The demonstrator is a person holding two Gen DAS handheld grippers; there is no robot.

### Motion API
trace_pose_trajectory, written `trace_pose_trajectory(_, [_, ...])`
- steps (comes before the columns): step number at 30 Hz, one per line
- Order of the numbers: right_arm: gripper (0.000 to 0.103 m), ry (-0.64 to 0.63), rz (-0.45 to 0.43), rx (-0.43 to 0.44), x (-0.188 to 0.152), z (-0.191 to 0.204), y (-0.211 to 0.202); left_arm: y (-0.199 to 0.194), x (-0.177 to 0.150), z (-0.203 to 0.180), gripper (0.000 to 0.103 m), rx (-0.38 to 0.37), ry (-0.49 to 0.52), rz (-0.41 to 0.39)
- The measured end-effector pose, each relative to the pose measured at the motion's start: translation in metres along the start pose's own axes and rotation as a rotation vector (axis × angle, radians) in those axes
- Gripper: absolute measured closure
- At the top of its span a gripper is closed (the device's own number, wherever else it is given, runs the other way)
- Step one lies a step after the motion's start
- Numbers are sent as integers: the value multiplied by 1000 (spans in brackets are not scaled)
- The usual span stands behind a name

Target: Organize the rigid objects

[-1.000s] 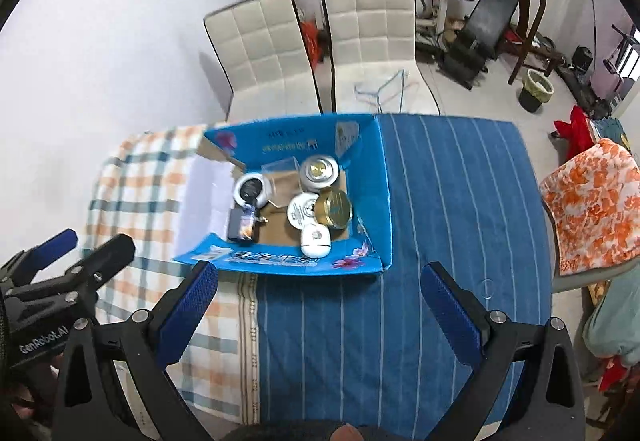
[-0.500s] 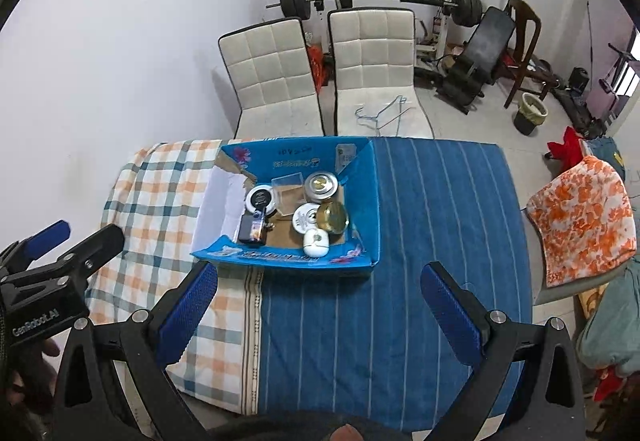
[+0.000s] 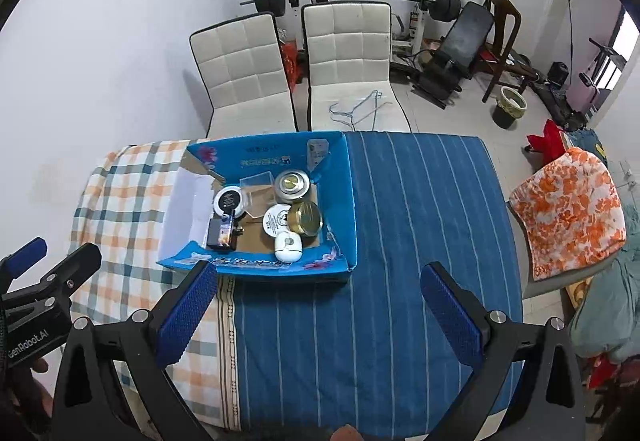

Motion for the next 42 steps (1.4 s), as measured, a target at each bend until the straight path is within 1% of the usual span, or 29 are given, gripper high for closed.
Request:
trace_pose_trajectory(7, [0,-6,9,-20,0,2,13,10,0,6,0,8,-11,11])
trace_pose_trajectory(19, [0,-11,1,-15,-1,7,12,11,0,13,0,15,-17,7])
trace_pose_trajectory(42, [0,-19,-8,-26,4,4,8,12,1,14,0,14,-15,10])
Point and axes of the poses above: each gripper's, at about its wrist camera, not at the fingertips, and y roughly the way its jaws point, z to its left, x to its top, the point moved 3 cm from there along y, roughly the way its jaws point, and after that the axes turned 14 degrees about -x, right-handed, at the moved point
